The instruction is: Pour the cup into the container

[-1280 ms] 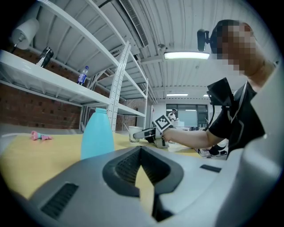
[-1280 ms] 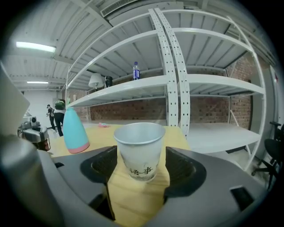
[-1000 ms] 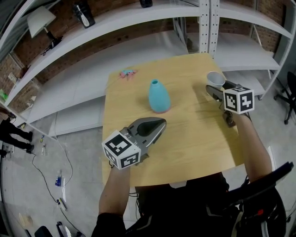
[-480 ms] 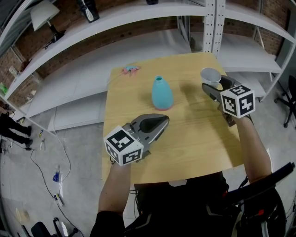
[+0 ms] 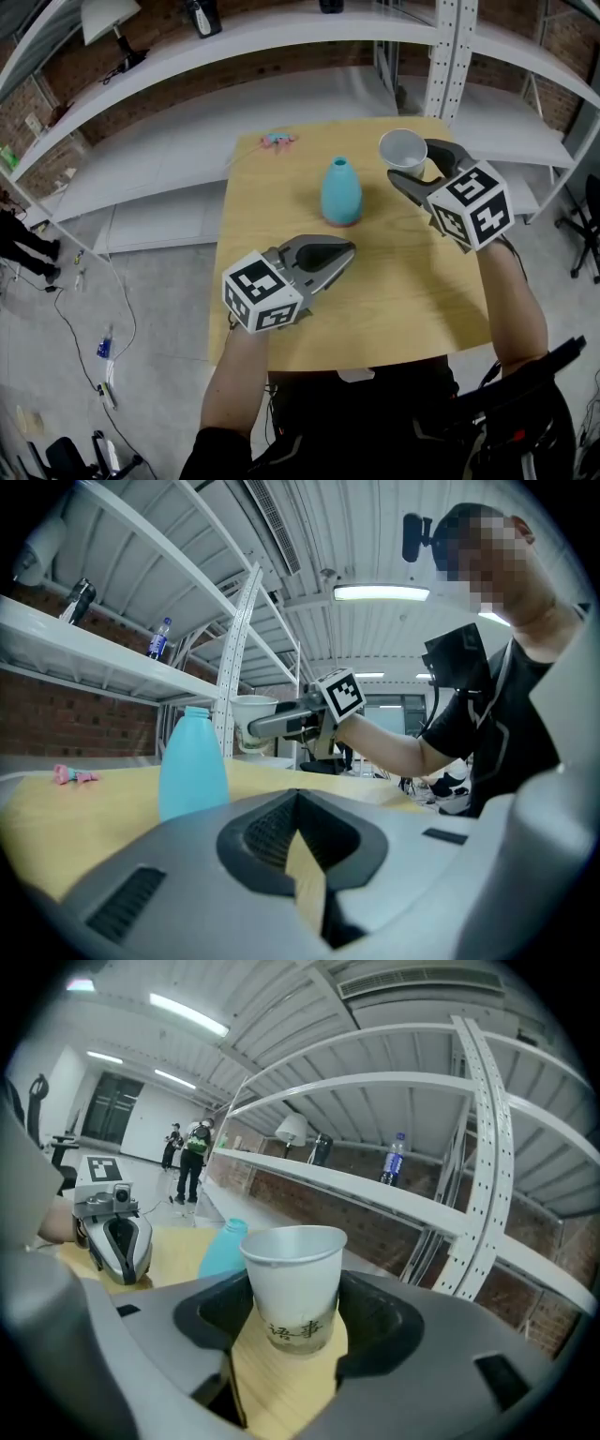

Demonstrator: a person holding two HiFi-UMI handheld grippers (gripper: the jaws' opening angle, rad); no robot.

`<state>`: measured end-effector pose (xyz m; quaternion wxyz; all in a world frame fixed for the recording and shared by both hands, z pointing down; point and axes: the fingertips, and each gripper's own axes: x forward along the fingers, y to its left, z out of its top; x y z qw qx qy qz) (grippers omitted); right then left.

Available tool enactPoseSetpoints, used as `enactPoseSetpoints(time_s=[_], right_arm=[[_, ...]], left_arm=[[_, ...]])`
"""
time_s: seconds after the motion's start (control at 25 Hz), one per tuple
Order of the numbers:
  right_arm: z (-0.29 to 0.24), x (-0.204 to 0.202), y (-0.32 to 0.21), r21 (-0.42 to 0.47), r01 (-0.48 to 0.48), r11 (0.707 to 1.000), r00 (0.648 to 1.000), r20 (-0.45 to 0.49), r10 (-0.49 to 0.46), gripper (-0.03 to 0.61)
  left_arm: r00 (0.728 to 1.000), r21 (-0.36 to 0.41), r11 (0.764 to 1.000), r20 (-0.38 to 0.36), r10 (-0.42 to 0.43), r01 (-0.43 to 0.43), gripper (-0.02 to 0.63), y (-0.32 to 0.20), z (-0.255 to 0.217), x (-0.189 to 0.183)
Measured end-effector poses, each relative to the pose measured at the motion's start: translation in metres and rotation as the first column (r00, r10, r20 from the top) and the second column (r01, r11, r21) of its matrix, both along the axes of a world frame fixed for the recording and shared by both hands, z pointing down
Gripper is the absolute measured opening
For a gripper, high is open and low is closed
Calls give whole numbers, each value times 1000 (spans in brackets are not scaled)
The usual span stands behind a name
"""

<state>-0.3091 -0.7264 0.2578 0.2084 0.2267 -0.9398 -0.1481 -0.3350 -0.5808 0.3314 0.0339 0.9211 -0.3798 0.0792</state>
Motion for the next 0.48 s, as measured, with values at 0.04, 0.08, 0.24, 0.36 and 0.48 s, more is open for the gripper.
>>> enactPoseSetpoints(time_s=[0.04,0.08,0.24,0.36,0.48], right_arm=[[-3,-5,3,17,13,1000,1000,-15,-13,288],[-7,-9,5,31,26,999,999,-28,-25,288],[-20,-24,9,81,50,995,997,-62,-45,288],[-26,-32,10,115,63,991,993,-107,-51,288],[-23,-41,14,143,84,986,985,-161,-61,288]], left_arm=[[1000,2,1000,-1,1,-1,2,0,-1,0],[1000,4,1000,-2,1,-1,2,1,-1,1],[1000,3,1000,-2,4,-4,2,2,0,0],[1000,5,1000,-1,1,-1,1,2,-1,-1],[1000,2,1000,-1,-8,8,2,2,-1,-2]])
